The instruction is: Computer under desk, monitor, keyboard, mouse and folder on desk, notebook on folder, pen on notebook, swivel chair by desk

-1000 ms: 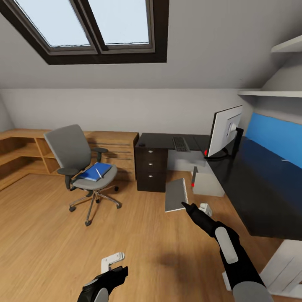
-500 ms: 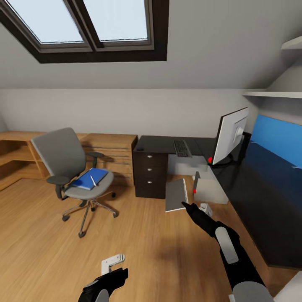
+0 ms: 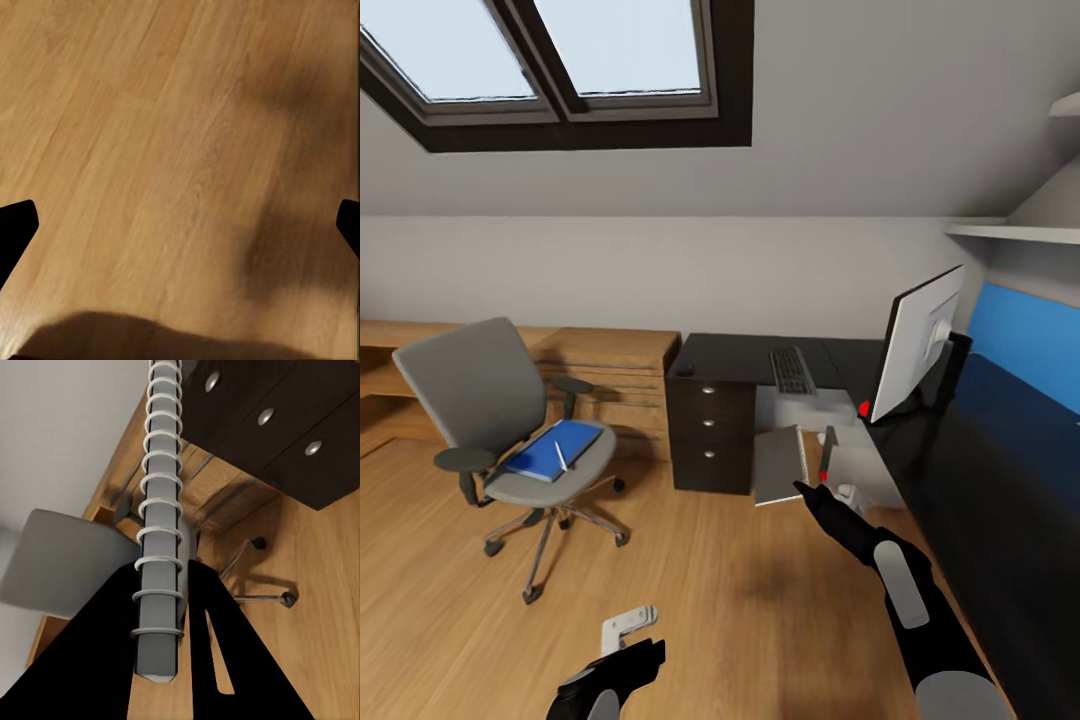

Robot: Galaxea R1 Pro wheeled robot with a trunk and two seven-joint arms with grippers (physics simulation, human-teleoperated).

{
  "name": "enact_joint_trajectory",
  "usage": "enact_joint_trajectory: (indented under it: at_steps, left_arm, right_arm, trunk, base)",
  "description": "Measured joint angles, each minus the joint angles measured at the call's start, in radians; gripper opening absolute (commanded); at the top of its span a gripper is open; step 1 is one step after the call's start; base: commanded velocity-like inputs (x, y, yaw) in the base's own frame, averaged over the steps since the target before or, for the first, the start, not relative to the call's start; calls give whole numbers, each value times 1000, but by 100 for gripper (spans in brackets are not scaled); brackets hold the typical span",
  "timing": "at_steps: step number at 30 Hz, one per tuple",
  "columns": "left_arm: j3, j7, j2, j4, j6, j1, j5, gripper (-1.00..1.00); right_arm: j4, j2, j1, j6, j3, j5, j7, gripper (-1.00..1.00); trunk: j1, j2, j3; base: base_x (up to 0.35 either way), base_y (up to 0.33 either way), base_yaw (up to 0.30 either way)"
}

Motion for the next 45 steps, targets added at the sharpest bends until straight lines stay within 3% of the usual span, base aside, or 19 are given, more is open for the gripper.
enact_joint_trajectory:
  at_steps: [27,45]
  left_arm:
    - [1,0,0,0,1,0,-1,100]
    - [2,0,0,-1,1,0,0,100]
  right_arm:
    - [1,1,6,1,0,-1,0,-100]
    - [-1,4,6,2,2,-3,-1,-100]
  trunk:
    - [-104,189,85]
    - [-103,189,85]
  base:
    - [334,74,0]
    - [284,9,0]
